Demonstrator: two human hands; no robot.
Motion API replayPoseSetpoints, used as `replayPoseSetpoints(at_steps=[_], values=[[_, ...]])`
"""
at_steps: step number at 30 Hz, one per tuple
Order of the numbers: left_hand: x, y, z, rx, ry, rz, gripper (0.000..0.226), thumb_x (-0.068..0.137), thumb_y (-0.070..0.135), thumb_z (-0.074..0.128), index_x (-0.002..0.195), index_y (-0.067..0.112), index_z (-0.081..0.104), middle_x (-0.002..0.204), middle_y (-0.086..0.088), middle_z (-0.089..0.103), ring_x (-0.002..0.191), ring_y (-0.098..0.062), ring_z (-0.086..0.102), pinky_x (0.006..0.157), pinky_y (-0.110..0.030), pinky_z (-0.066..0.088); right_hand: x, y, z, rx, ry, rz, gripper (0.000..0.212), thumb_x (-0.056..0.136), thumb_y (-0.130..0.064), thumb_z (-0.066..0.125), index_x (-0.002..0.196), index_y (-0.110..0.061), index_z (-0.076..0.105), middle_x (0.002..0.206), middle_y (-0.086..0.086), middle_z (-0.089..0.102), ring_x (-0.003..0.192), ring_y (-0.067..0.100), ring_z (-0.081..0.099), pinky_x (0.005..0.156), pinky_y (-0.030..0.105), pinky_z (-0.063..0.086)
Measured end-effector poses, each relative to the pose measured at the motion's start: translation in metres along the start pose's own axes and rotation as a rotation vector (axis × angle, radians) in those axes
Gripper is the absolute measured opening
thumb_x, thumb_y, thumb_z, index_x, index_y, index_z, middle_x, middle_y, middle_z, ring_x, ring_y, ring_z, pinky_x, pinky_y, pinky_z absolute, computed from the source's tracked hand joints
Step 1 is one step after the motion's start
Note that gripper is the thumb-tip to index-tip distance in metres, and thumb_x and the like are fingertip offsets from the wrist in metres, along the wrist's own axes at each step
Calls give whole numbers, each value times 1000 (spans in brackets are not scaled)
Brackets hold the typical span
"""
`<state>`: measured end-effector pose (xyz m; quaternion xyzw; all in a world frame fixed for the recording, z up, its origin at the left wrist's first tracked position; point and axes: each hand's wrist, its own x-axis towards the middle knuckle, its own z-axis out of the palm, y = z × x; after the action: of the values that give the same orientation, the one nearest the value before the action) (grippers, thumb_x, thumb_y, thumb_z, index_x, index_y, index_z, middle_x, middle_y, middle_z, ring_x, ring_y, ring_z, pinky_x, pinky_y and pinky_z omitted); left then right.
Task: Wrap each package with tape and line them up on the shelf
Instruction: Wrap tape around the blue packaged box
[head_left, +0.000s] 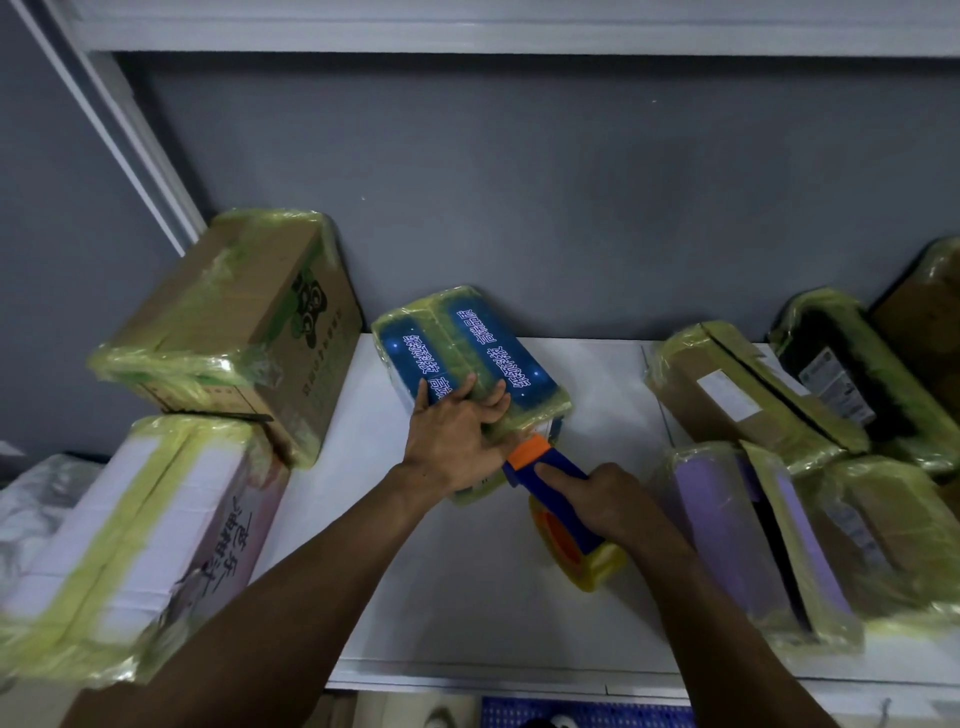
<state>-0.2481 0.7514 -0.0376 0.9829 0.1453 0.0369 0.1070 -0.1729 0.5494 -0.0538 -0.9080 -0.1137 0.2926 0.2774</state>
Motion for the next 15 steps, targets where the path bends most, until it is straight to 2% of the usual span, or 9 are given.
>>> replayPoseSetpoints(at_steps=[3,6,8,11,15], values=[[0,2,-2,-26,1,-2,87,80,85,11,151,44,38,157,35,27,155,-6,9,122,-58,-12,0,-2,-1,-82,31,-23,64,82,-84,54,77,-21,49,74,-4,58,66,11,60,55,25,45],[1,4,-4,-23,-22,-5,78,86,80,20,152,42,38,158,32,25,155,-7,7,122,-61,-9,-3,-2,1,-230,152,-81,68,80,-87,52,73,-19,49,70,-3,55,65,16,59,59,29,46],[-1,4,-4,-31,-6,-8,77,87,80,22,152,42,38,159,32,24,155,-7,7,122,-60,-9,-5,-2,1,-228,176,-98,70,81,-86,52,73,-17,50,69,-2,55,65,18,60,59,29,45],[-1,5,-4,-49,7,-26,85,81,85,19,152,42,39,158,33,27,155,-5,8,123,-60,-8,-9,-2,2,-249,196,-99,71,81,-87,51,73,-16,49,70,-1,55,65,19,59,57,28,42],[-2,8,-5,-46,35,-43,95,75,95,24,151,41,42,157,32,31,155,-8,12,122,-62,-6,-15,-5,-2,-367,276,-116,68,85,-84,49,70,-18,45,66,-4,50,55,10,47,47,25,31]])
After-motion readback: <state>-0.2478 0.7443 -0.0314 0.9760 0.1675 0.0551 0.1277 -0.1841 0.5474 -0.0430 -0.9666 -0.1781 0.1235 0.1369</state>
